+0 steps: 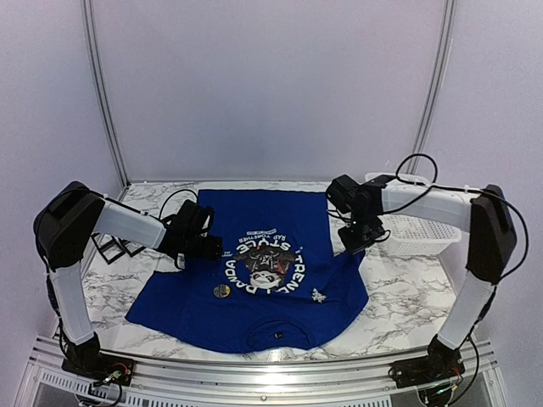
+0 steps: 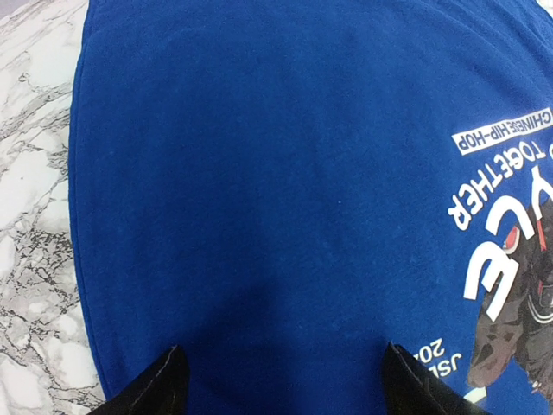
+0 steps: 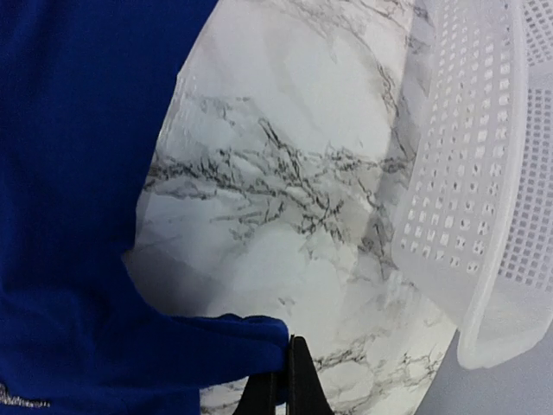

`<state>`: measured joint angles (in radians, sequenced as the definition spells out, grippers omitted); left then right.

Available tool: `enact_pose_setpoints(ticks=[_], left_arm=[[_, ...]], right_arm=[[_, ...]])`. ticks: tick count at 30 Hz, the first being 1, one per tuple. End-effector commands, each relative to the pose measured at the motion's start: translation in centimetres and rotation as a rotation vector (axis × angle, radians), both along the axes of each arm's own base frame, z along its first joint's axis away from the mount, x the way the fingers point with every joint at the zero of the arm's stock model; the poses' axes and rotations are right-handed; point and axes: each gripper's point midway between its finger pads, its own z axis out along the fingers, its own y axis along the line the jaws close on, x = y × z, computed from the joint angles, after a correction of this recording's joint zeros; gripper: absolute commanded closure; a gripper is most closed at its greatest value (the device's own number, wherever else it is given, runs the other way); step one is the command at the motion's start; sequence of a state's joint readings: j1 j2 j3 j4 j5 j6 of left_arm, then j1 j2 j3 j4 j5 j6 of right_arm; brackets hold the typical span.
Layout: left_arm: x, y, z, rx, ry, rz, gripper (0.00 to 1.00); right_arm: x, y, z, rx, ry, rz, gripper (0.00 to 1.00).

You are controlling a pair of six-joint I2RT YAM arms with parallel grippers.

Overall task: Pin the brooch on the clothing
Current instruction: Smooth out the clothing with brooches at the center of the board.

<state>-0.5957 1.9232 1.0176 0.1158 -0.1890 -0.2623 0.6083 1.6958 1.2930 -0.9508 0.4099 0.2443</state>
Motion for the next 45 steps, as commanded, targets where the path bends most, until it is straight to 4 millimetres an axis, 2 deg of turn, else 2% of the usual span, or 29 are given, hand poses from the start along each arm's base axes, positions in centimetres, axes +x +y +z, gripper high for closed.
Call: enact_pose_setpoints(ticks=[1,4,6,10,12,14,17,20,23,25,28,30,32,33,35,37,38,39,40,41,43,45], left_arm=[[-3.2,3.4,-4.1,0.093,0.165,0.042,0.21],[-3.2,3.4,-3.9,0.088,0.163,0.041,0.21],[-3.2,3.5,-3.8,0.089,0.16,0.04,0.21],[-3.1,3.4,-3.6,0.09,0.154,0.032,0.21],[-3.0,3.3,-3.5,0.09,0.152,0.031,0.21],[-3.0,3.4,-3.5,0.09,0.153,0.03,0.21],[-3.2,3.4,-3.5,0.089,0.155,0.034,0.21],[-3.0,3.2,-3.5,0.074,0.144,0.03,0.21],[-3.1,3.2,-3.5,0.072,0.143,0.027,0.21],[-3.1,3.2,-3.7,0.073,0.146,0.024,0.2],[-3.3,3.2,-3.8,0.073,0.15,0.021,0.2],[-3.3,3.2,-3.9,0.069,0.151,0.021,0.2],[-3.3,3.1,-3.9,0.066,0.151,0.02,0.2],[-3.4,3.1,-4.0,0.066,0.153,0.02,0.2],[-3.4,3.0,-3.9,0.061,0.151,0.018,0.2],[-3.4,3.0,-3.9,0.056,0.152,0.015,0.2],[-3.4,2.9,-3.9,0.054,0.152,0.012,0.2],[-3.3,2.8,-3.8,0.051,0.149,0.009,0.2],[-3.3,2.7,-3.7,0.048,0.147,0.004,0.2],[-3.3,2.6,-3.5,0.046,0.144,0.0,0.2],[-3.1,2.6,-3.1,0.046,0.131,-0.006,0.2],[-2.8,2.5,-2.1,0.039,0.108,-0.006,0.2]], right_arm=[[4.2,-0.2,-0.2,-0.167,-0.005,0.055,1.0],[6.2,0.8,-1.7,-0.22,0.023,0.08,1.0],[6.8,1.1,-3.1,-0.248,0.059,0.091,1.0],[8.7,2.8,-3.5,-0.273,0.043,0.101,1.0],[9.2,5.2,-3.7,-0.23,0.04,0.134,1.0],[9.2,8.3,-4.0,-0.194,0.03,0.178,1.0],[8.6,12.6,-4.3,-0.163,0.013,0.254,0.99],[7.7,14.8,-5.3,-0.142,0.03,0.28,0.89],[6.7,16.2,-6.0,-0.106,0.045,0.3,0.7],[6.4,17.3,-5.2,-0.059,0.033,0.319,0.66],[6.6,18.1,-2.1,0.014,-0.037,0.321,0.56],[6.7,18.0,0.5,0.065,-0.104,0.309,0.49],[6.4,17.6,3.1,0.141,-0.155,0.297,0.47],[6.0,17.3,5.1,0.204,-0.19,0.291,0.47],[5.0,15.9,7.1,0.305,-0.237,0.261,0.47],[3.9,13.5,7.8,0.417,-0.252,0.203,0.47],[4.0,11.9,7.8,0.481,-0.266,0.153,0.48],[3.4,10.0,6.9,0.524,-0.253,0.105,0.48],[2.4,8.1,4.7,0.551,-0.217,0.053,0.48],[1.7,7.0,3.7,0.604,-0.192,0.009,0.49],[0.2,5.9,1.4,0.712,-0.135,-0.053,0.5],[-0.6,5.0,0.3,0.792,-0.125,-0.113,0.5]])
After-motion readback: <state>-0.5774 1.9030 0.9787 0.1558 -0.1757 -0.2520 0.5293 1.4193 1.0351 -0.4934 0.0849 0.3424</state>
